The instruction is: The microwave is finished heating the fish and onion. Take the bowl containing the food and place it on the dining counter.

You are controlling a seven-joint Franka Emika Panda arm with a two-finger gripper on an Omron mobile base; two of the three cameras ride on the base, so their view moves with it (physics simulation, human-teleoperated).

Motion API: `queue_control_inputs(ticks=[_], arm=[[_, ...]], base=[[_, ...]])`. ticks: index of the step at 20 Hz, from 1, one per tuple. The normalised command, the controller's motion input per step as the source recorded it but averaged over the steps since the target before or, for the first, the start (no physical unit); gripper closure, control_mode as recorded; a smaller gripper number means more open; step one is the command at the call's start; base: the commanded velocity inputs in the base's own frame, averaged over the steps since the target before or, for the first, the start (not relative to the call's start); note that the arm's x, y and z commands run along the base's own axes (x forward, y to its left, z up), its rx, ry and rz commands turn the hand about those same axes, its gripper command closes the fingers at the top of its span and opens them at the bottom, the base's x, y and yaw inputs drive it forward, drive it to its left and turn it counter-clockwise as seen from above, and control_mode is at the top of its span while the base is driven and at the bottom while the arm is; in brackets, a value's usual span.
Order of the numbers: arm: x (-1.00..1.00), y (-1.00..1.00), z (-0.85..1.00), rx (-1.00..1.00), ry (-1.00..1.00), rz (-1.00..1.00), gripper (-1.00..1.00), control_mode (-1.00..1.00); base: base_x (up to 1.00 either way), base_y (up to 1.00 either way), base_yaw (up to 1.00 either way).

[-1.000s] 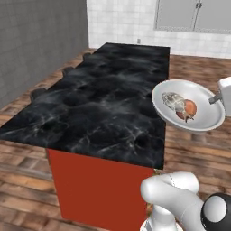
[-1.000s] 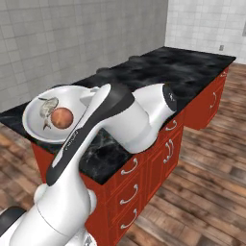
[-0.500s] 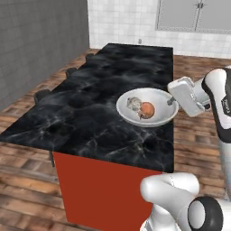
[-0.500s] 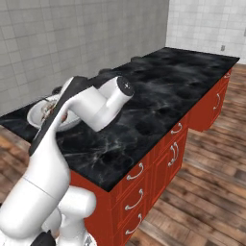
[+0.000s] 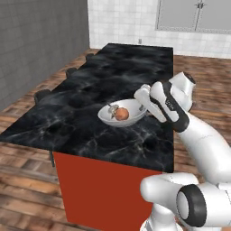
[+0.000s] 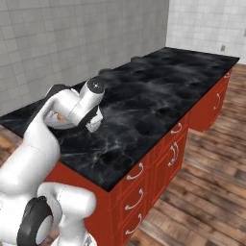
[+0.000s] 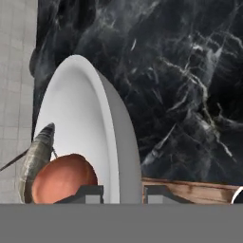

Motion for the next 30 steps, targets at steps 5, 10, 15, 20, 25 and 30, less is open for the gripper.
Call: queue_control_inputs(ticks=[5,10,15,20,25,30], arm=[[1.0,0.27,-0.57,-0.06,0.06,-0.22,1.0,-1.0],[1.0,0.05,-0.77,-0.05,0.03,-0.2,1.0,-1.0],[0.91,0.03,-0.67,-0.05,0.03,-0.15,1.0,-1.0],[0.52,0.0,-0.48,-0.02,0.0,-0.1,1.0,-1.0],[0.3,0.0,-0.24,0.0,0.0,-0.04,1.0,-1.0],[0.49,0.0,-0.38,-0.03,0.0,-0.03,1.0,-1.0]], base=[[0.0,0.0,0.0],[0.0,0.0,0.0],[0.0,0.0,0.0],[0.0,0.0,0.0],[0.0,0.0,0.0],[0.0,0.0,0.0]])
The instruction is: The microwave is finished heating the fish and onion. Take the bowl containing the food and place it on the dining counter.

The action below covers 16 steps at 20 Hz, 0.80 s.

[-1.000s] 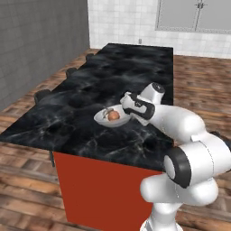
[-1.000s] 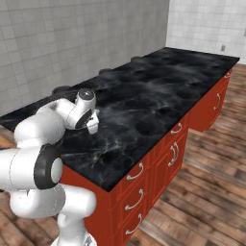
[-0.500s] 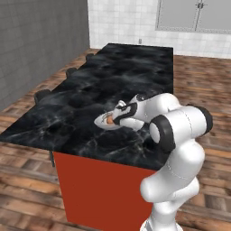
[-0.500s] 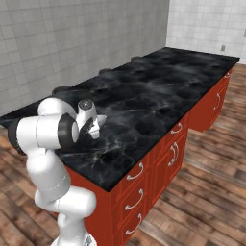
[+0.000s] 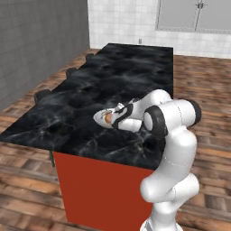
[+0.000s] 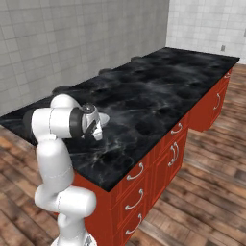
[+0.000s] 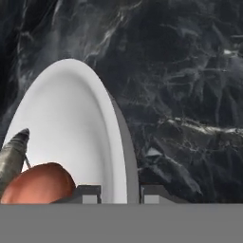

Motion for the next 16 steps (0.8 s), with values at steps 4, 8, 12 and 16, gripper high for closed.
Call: queue_control_inputs(ticks=[4,8,12,16], arm=[[0.48,0.0,-0.28,-0.04,0.01,-0.04,1.0,-1.0],[0.0,0.0,0.06,0.0,0.06,0.0,-1.0,-1.0],[-0.45,-0.18,0.65,0.04,0.01,-0.05,-1.0,-1.0],[-0.93,-0.36,0.85,0.02,0.0,-0.01,-1.0,-1.0]], base=[[0.0,0.0,0.0],[0.0,0.0,0.0],[0.0,0.0,0.0],[0.0,0.0,0.0]])
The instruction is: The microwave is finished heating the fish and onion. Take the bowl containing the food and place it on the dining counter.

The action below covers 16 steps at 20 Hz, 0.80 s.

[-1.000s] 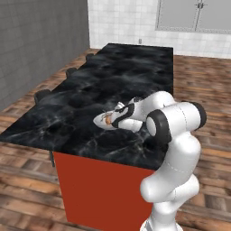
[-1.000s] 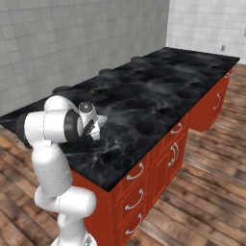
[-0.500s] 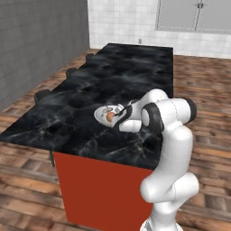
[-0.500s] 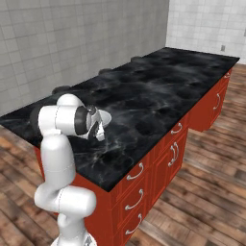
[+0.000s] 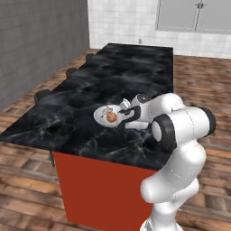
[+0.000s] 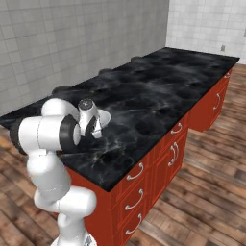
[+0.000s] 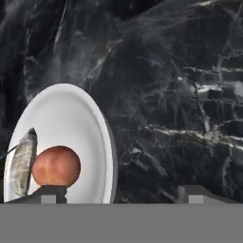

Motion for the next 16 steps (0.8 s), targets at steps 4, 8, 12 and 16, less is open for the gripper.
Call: queue_control_inputs(ticks=[4,8,12,16], arm=[[-1.0,-0.25,0.99,0.0,0.0,0.0,-1.0,-1.0],[-1.0,-0.11,1.0,0.0,0.0,0.0,-1.0,-1.0],[-1.0,-0.02,0.99,-0.02,-0.02,0.0,-1.0,-1.0],[-1.0,-0.09,0.97,-0.02,-0.08,0.01,-1.0,-1.0]], base=[[0.0,0.0,0.0],[0.0,0.0,0.0],[0.0,0.0,0.0],[0.0,0.0,0.0]])
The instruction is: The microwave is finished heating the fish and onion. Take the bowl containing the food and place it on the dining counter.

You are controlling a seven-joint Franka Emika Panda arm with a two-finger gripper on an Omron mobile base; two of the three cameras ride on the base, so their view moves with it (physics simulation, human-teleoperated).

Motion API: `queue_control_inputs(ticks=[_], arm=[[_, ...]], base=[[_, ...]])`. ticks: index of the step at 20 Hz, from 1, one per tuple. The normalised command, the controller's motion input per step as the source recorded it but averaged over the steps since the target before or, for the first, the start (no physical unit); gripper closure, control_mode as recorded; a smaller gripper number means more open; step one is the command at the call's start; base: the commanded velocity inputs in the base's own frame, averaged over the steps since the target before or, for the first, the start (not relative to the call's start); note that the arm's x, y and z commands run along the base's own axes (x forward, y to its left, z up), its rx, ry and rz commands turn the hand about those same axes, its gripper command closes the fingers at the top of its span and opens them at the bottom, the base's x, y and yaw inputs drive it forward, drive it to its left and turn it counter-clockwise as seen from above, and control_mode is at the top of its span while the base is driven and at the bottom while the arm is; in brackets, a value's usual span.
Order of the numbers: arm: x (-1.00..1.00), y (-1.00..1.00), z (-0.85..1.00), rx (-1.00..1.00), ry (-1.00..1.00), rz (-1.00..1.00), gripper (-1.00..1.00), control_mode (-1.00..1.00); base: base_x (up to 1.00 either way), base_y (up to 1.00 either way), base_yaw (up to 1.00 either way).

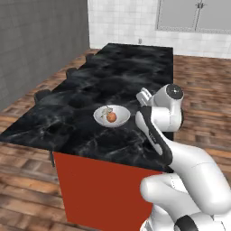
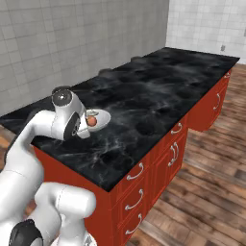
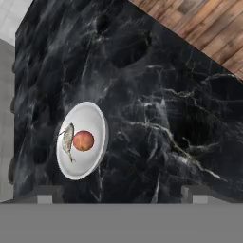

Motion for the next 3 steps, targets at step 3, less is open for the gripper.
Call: queue_control_inputs(ticks=[3], arm=[[-1.0,-0.19,0.7,-0.05,-0.18,0.06,-1.0,-1.0]], base=[[0.0,0.0,0.0]])
